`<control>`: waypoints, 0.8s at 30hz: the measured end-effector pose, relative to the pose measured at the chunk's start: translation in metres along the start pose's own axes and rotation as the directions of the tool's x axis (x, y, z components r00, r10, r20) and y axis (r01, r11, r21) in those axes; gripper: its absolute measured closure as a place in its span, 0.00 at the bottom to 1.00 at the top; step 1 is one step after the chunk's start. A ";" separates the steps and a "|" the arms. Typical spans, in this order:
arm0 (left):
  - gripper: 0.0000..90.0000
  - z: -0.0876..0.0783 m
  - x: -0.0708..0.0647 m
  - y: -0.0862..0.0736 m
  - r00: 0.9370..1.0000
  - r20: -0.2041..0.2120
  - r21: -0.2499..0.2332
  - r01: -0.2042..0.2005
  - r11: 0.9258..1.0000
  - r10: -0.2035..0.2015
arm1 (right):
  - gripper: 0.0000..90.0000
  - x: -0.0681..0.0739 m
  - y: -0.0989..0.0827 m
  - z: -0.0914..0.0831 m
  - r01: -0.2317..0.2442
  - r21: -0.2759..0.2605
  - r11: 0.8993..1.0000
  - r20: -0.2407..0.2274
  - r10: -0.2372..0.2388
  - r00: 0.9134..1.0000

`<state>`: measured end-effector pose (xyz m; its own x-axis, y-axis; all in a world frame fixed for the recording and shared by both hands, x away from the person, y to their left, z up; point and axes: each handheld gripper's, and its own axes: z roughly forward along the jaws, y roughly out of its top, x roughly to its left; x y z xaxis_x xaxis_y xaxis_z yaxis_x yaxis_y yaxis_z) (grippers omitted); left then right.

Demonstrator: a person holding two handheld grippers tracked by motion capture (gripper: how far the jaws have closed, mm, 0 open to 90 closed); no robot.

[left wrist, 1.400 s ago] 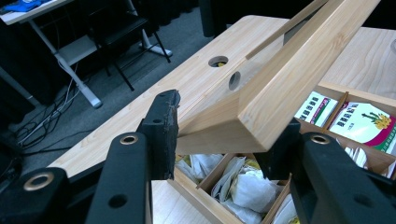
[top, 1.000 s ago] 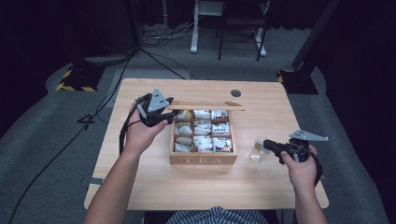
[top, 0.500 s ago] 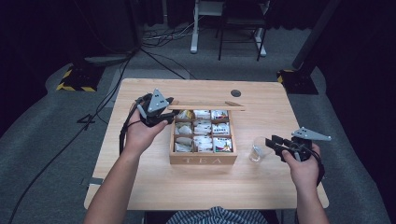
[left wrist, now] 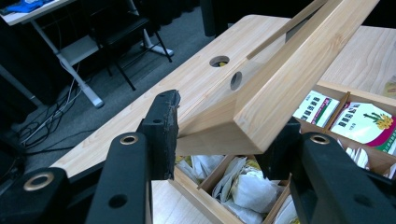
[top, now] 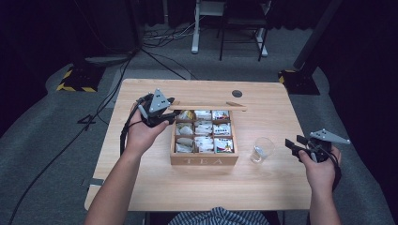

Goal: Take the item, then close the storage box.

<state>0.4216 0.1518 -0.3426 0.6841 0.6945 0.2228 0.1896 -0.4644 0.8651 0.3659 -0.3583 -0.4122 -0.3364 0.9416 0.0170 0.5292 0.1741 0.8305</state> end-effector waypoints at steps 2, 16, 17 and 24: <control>0.62 0.000 0.000 0.000 1.000 0.001 -0.001 -0.002 1.000 0.002 | 0.50 -0.005 -0.006 0.002 -0.018 0.018 1.000 0.006 0.018 1.000; 0.62 0.000 0.000 0.000 1.000 0.002 0.001 -0.008 1.000 0.008 | 0.45 -0.015 -0.031 0.028 0.011 0.097 0.995 0.017 -0.013 1.000; 0.62 0.000 0.000 0.000 1.000 0.003 0.001 -0.008 1.000 0.008 | 0.45 -0.016 -0.032 0.030 0.012 0.102 0.995 0.016 -0.014 1.000; 0.61 0.000 -0.001 -0.001 1.000 0.016 0.011 -0.021 1.000 0.021 | 0.42 -0.016 -0.040 0.042 0.013 0.131 0.991 0.015 -0.015 1.000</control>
<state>0.4206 0.1519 -0.3435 0.6994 0.6755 0.2335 0.1832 -0.4851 0.8551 0.3833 -0.3685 -0.4694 -0.3328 0.9430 -0.0040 0.6225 0.2228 0.7502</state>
